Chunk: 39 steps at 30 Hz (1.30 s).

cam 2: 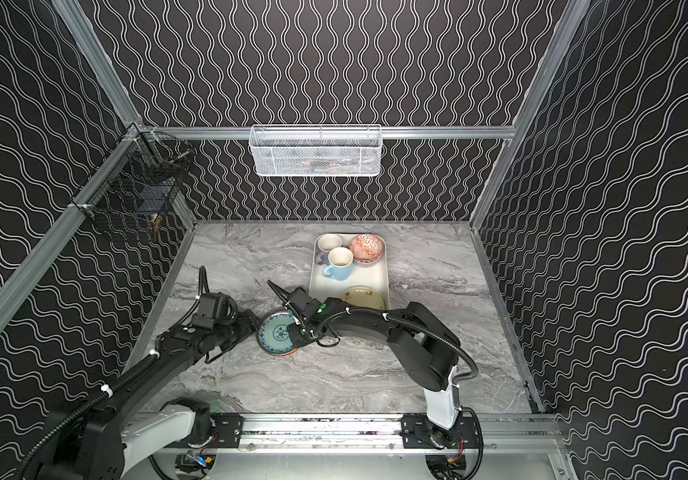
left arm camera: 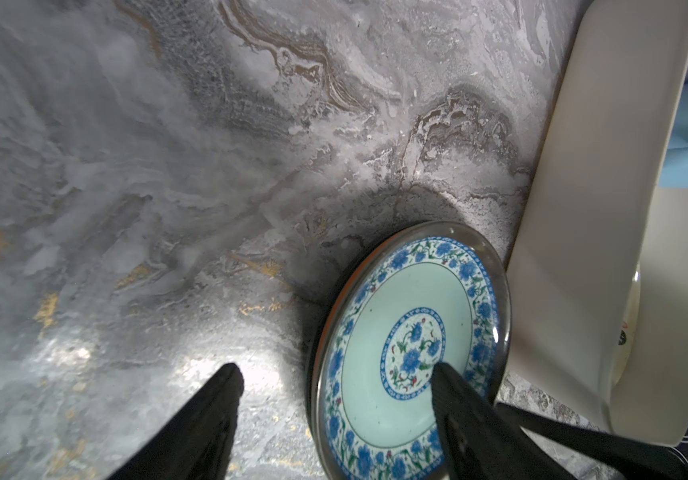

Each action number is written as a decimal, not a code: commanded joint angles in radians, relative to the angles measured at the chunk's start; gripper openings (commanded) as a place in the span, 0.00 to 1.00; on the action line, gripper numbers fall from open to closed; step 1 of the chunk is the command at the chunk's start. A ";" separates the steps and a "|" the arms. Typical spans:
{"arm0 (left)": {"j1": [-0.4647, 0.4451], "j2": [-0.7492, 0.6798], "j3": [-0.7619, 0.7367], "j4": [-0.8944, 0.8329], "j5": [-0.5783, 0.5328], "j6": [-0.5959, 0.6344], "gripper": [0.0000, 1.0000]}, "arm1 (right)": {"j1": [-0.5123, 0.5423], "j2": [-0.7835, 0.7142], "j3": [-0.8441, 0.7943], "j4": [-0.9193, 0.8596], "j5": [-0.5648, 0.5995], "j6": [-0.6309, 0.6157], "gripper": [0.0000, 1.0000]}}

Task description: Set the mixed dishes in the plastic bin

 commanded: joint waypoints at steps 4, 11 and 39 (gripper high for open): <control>0.003 0.040 0.006 0.029 0.032 0.033 0.75 | 0.001 0.022 0.028 -0.037 0.009 0.007 0.32; 0.003 0.068 0.013 0.047 0.038 0.043 0.75 | 0.000 0.035 0.040 -0.033 -0.004 0.002 0.33; 0.003 0.062 0.021 0.013 -0.011 0.054 0.68 | 0.000 0.076 0.090 -0.043 -0.043 -0.018 0.33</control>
